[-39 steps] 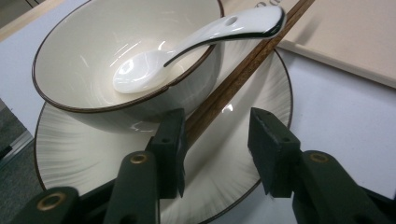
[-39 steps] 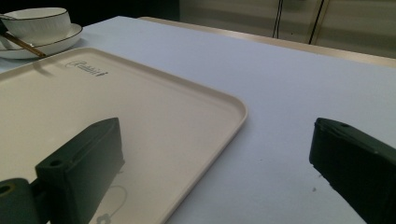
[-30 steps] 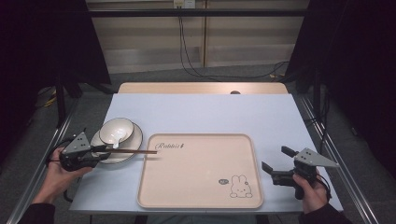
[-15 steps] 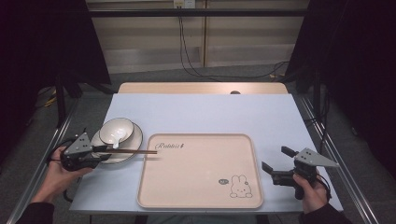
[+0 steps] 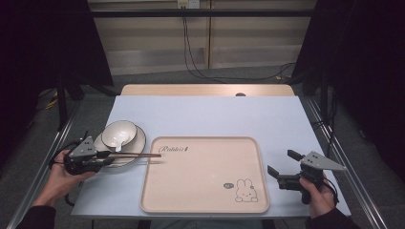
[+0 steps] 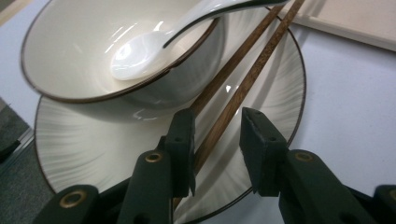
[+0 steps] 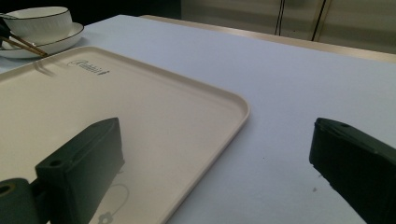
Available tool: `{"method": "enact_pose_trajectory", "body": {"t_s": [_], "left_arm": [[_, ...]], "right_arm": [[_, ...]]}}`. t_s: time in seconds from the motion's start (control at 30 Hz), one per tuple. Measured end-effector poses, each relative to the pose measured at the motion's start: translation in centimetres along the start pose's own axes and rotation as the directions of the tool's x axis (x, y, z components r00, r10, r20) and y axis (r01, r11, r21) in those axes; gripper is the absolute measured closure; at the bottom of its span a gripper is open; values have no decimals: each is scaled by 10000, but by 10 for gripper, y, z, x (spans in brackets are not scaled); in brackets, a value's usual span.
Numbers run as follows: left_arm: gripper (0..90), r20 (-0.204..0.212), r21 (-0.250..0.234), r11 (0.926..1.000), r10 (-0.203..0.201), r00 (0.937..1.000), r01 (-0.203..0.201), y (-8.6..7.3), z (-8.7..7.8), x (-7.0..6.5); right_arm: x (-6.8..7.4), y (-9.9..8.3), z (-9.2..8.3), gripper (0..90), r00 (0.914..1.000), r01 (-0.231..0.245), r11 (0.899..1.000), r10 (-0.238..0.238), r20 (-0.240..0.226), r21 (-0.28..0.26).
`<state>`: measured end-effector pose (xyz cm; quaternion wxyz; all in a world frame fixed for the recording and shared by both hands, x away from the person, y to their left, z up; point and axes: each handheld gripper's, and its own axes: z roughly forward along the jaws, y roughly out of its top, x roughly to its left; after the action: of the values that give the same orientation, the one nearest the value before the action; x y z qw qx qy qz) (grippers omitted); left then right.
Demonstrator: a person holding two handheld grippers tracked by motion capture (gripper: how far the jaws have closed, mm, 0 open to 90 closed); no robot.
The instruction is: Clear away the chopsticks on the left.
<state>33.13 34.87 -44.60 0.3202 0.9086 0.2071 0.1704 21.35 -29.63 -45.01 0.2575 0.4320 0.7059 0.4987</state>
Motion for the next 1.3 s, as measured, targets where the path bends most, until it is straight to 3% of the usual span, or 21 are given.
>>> {"method": "enact_pose_trajectory", "body": {"t_s": [0.4, 0.43, 0.6, 0.63, 0.9, 0.97, 1.0, 1.1, 1.17, 1.3], "left_arm": [[788, 883, 504, 9981, -403, 9953, 359, 13, 7, -3], [793, 812, 443, 9978, -523, 9953, 488, 12, 7, -4], [843, 902, 429, 9984, -397, 9951, 359, 12, 6, -5], [843, 1006, 407, 9974, -627, 9929, 589, 12, 6, -6], [847, 1153, 176, 9925, -1221, 9858, 1208, 15, -2, -8], [847, 1471, -39, 9885, -1490, 9778, 1512, 15, -5, -9], [847, 1433, -70, 9876, -1540, 9776, 1566, 16, -7, -9], [848, 1693, -185, 9824, -1801, 9690, 1859, 19, -11, -11], [848, 1943, -243, 9757, -2090, 9584, 2176, 21, -13, -14], [847, 2167, -235, 9662, -2456, 9448, 2566, 23, -15, -20]], "right_arm": [[1, 0, 2, 25, 9999, 36, 9999, -34, -159, 113], [1, 0, 2, 25, 9999, 30, 9999, -28, -162, 113], [1, 0, 2, 25, 9999, 44, 9999, -42, -158, 105], [1, 0, 2, 25, 9999, 6, 10000, -4, -155, 99], [0, 0, 0, 25, 9999, -34, 10000, 33, -162, -63], [0, 0, -1, 25, 9999, -15, 9999, 12, -151, -165], [0, 0, -1, 25, 9999, -15, 9999, 12, -151, -165], [0, 1, -1, 23, 9999, -43, 9996, 39, -137, -266], [0, 1, -1, 22, 9999, 50, 9996, -53, -108, -287], [1, 0, -1, 22, 9999, 41, 9993, -46, -145, -379]]}}
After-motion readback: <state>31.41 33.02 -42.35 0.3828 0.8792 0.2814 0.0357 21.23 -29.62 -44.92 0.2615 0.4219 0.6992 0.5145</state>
